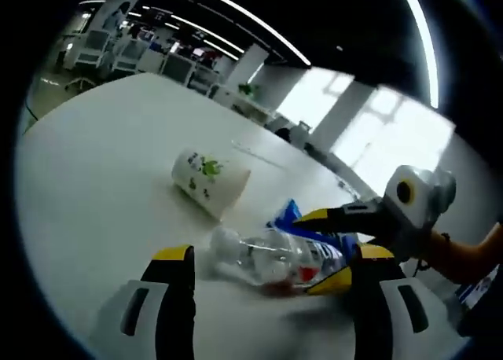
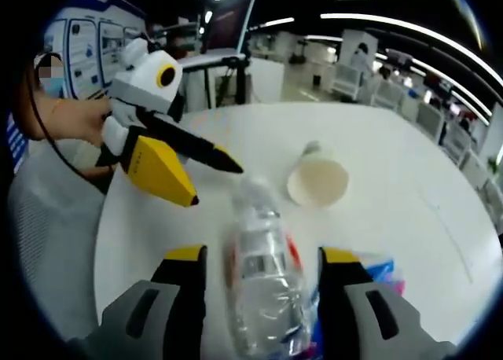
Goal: Arrange the tabletop items into an orderly group along one side of the table until the central work area is clear of visible clutter.
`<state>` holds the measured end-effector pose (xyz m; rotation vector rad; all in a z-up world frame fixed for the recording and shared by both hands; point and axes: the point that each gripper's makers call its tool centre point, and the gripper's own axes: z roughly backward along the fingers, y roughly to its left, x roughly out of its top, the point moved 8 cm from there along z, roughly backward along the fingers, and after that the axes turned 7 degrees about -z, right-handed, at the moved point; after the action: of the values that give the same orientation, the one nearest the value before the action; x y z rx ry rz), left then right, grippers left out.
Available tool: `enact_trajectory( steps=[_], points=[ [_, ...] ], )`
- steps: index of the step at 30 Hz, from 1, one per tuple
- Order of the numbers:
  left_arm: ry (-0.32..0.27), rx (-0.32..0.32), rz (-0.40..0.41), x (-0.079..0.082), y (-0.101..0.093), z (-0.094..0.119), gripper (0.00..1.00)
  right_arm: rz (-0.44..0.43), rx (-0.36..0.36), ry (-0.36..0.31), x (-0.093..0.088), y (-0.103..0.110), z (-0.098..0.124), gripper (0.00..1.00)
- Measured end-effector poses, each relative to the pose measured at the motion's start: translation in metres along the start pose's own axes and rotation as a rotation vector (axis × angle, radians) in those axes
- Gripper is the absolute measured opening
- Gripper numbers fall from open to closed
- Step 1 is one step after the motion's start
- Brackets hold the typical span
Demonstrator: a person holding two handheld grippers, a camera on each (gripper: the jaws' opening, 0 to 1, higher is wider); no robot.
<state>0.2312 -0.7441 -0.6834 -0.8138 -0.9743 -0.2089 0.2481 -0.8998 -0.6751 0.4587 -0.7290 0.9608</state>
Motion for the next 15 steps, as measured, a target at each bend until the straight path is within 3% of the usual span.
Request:
enact_trajectory(
  steps=[6,15],
  points=[
    [-0.040,-0.017,0.064,0.000,0.004,-0.007,0.77,0.076,-0.018,0.052,-0.005,0.004,-0.008,0.51],
    [-0.034,-0.020,0.099,0.001,0.010,-0.017,0.65,0.054,-0.014,0.056,-0.004,0.000,-0.012,0.47]
  ],
)
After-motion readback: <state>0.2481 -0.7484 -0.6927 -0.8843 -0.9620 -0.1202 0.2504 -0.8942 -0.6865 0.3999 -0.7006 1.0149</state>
